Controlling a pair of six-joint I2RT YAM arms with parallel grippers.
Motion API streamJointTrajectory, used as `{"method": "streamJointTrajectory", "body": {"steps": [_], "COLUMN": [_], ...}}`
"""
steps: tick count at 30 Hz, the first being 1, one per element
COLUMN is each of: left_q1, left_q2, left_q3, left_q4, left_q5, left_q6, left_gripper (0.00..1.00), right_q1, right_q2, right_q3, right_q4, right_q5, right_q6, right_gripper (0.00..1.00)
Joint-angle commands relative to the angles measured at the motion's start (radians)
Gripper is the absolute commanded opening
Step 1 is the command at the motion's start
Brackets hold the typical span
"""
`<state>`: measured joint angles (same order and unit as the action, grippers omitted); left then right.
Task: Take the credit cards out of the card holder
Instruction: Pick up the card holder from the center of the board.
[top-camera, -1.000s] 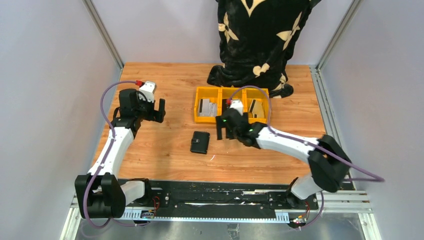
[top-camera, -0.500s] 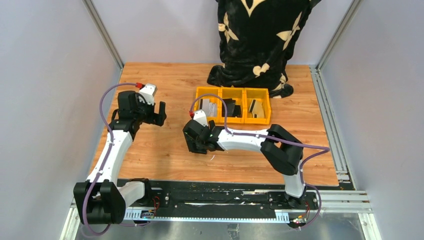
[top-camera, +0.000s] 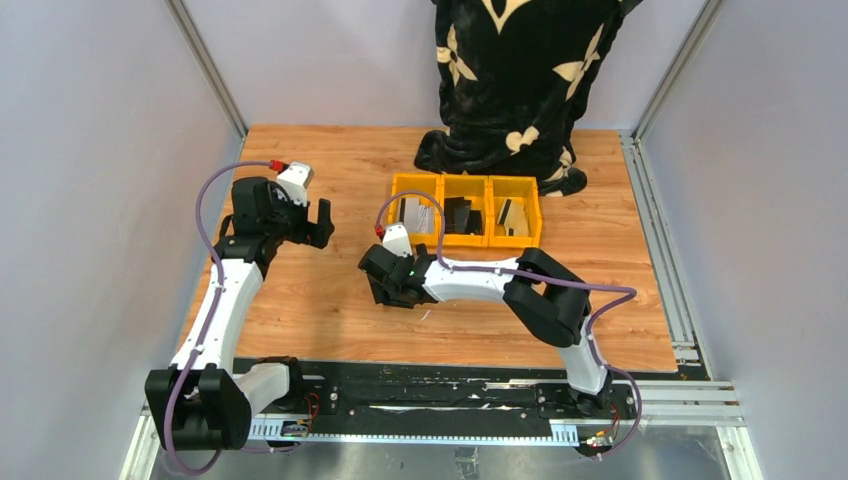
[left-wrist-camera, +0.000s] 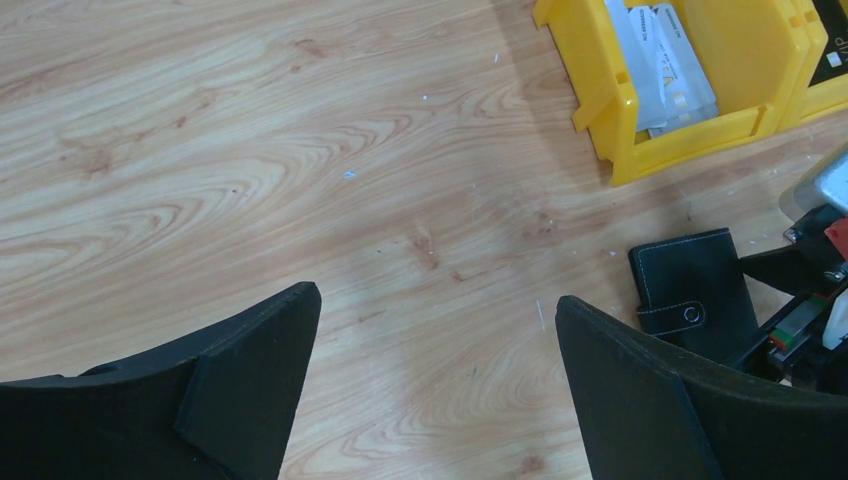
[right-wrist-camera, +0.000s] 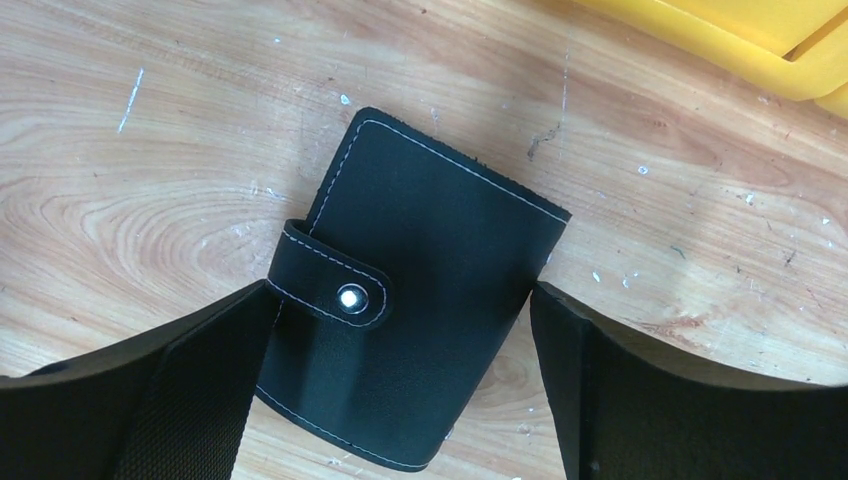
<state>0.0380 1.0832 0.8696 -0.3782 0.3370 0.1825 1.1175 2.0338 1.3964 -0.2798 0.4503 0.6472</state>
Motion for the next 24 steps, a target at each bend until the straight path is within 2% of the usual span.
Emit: {"method": "streamJointTrajectory", "body": {"steps": [1,4,8,15,24], "left_q1": [0.007,0.008,0.007,0.008,0.008], "left_q2": [-0.004,-0.007,-0.021,-0.055,-0.068], "left_q3": [0.021,0.026,0.038,0.037,0.024], "left_q4": [-0.012,-0.026,-0.068,-0.104,-0.116], "left_q5": [0.015,0.019,0.036,0.073,0.222], "left_q6": [-0.011,-0.021,-0.026,-0.05,-0.154], "left_gripper": [1.0,1.0,1.0,1.0,1.0], "right_q1": [0.015,0.014,0.014,0.016,0.02], "right_q2": [-0.021,-0.062,-0.111,-0.153,-0.299], "right_q3": [-0.068,-0.129,-0.225,-0.269,-0.27], "right_q4": [-0.032,-0.003,0.062,0.128,0.215], "right_q5": [-0.006,-0.028,-0.06,-0.077,-0.145], "right_q6": [0.003,-0.02,-0.036,-0.132,-0.28], "right_gripper": [0.99,0.94,0.82,0.64,0.59]}}
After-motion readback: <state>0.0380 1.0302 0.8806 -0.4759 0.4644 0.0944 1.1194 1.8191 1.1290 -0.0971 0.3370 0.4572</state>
